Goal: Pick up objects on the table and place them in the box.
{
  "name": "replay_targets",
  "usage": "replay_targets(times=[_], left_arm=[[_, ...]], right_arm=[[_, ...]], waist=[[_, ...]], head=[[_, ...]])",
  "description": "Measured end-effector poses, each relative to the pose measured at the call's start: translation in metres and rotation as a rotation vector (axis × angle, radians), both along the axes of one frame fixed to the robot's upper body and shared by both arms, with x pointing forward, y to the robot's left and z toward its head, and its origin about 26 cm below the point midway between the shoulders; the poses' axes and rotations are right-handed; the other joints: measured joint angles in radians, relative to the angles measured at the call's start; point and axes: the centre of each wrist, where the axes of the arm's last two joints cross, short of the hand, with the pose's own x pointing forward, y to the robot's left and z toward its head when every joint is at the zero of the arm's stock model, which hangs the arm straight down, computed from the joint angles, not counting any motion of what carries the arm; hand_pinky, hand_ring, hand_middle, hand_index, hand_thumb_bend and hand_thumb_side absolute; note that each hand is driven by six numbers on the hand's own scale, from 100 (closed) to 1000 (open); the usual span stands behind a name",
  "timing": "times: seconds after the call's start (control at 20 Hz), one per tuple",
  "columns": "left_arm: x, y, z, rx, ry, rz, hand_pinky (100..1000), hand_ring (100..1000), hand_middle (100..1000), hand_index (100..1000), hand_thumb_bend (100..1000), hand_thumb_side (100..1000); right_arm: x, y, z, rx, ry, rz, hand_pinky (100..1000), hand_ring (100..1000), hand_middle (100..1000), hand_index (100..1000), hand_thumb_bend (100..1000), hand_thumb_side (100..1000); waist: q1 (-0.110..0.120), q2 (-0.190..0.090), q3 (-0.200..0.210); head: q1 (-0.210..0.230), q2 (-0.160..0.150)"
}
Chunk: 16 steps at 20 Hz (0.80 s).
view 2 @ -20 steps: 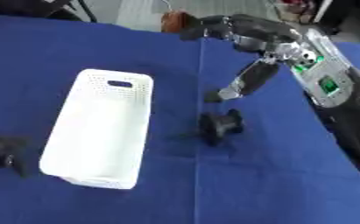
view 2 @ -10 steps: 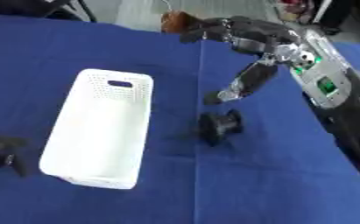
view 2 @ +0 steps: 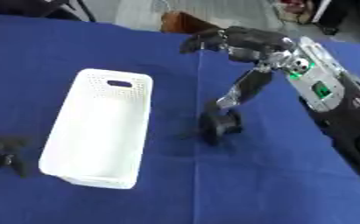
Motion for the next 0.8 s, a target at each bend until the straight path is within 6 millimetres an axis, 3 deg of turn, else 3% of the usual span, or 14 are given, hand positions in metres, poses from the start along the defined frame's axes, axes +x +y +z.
replay_targets(times=[0.8], left_arm=[[0.0,0.0,0.0,0.012,0.0,0.005,547,850,742,848,100,585]], right_arm=[[0.003,0.005,-0.014,-0.06,0.03,-0.003,840,843,882,943,631,504]], waist=[[-0.004,0.0,0.003]], head=[[-0.001,0.005]])
